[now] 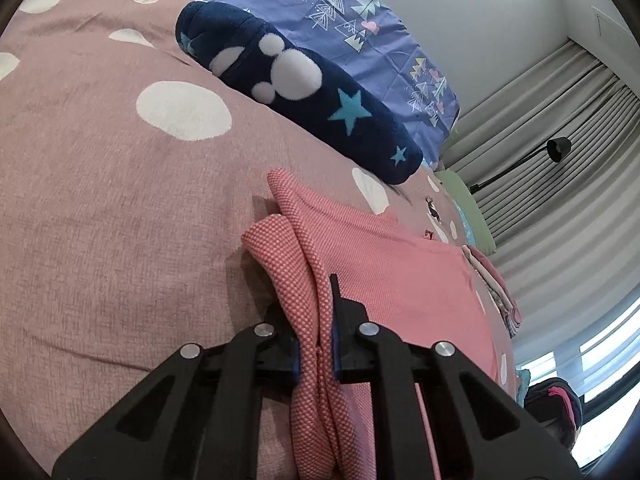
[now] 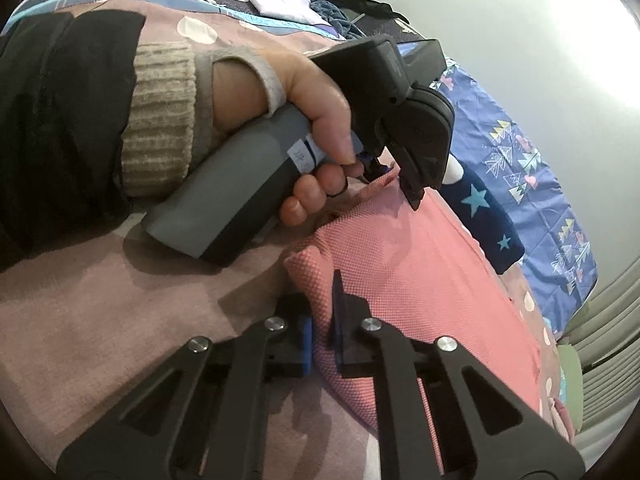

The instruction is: Fold small clothes

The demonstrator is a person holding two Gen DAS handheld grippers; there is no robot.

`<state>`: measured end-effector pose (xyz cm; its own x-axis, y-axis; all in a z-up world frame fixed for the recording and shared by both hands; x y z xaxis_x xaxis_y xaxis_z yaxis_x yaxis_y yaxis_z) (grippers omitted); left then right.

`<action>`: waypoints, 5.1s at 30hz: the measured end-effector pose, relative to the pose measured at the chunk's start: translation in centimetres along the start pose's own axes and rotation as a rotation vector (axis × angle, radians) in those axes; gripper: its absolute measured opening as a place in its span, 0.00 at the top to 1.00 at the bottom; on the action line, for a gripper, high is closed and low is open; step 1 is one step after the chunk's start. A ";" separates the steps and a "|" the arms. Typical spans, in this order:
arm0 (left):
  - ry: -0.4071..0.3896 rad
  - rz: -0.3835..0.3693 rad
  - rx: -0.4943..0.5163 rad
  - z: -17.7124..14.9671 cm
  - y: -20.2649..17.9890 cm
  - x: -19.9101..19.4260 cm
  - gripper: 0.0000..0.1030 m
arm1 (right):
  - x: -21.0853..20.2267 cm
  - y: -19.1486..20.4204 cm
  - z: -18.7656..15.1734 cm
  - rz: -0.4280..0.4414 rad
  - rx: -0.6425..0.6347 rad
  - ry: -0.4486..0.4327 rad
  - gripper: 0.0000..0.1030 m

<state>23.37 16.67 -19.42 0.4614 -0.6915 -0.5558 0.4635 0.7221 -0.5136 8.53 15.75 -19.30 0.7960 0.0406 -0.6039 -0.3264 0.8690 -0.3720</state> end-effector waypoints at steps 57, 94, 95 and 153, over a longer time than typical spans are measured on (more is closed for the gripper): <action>-0.041 0.013 0.083 3.9 -6.4 -1.5 0.90 | -6.3 -9.7 1.9 -0.050 0.362 -0.145 0.96; 0.215 0.156 0.444 3.6 -27.6 14.4 0.90 | -10.1 -29.3 -13.4 0.004 0.982 -0.125 0.96; 0.225 0.162 0.457 3.3 -27.9 14.8 0.90 | -10.1 -29.4 -13.8 0.007 0.993 -0.123 0.96; 0.196 0.651 0.777 -12.9 -22.0 0.8 0.26 | -8.9 -34.5 -23.1 0.514 1.663 0.039 0.95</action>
<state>3.81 0.45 -16.97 0.6987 -0.1060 -0.7076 0.5611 0.6948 0.4500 0.97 -25.96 -17.39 0.7682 0.4628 -0.4424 0.3268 0.3107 0.8926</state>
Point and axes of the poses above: each gripper's, at about its wrist camera, not at the fingertips, and x roughly the way its jaws point, y to its left, z to its top, the point moved 9 cm from there along x, roughly the way its jaws point, and after that the axes turned 15 degrees about x, right-handed, at the moved point
